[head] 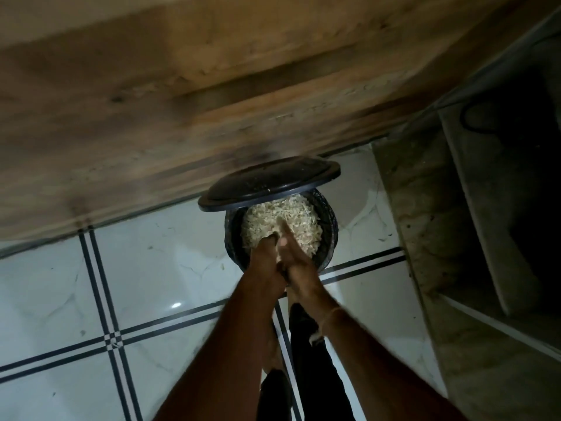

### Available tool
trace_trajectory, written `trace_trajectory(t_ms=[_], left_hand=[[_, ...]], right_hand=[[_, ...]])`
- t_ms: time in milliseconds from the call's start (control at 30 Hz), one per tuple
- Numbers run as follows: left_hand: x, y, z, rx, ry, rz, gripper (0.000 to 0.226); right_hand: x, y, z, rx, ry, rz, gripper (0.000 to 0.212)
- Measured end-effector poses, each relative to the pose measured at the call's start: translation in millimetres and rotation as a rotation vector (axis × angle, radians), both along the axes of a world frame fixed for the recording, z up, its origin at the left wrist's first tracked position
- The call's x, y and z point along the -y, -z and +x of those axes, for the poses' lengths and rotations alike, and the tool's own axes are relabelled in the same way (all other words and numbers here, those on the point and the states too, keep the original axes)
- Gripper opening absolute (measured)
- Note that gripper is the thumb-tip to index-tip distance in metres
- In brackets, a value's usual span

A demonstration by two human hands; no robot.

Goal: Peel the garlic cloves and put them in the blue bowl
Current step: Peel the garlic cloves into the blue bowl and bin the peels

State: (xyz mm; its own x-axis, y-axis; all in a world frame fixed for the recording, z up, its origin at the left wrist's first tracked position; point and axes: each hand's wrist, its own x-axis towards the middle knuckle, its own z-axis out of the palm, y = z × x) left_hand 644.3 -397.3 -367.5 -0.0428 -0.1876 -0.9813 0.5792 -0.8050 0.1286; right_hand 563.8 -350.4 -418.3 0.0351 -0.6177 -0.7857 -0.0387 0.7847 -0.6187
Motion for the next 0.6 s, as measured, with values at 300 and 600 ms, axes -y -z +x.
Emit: trace_trajectory(t_ms=[300, 600], left_hand=[[-39, -135, -1, 0.4, 0.483, -0.317, 0.027], [-151, -332, -72, 0.674, 1.214, -0.941, 0.044]], right_hand=[[-23, -168, -47, -0.107, 0.101, -0.142, 0.035], [-186, -365, -132, -0.473, 0.185, -0.409, 0.057]])
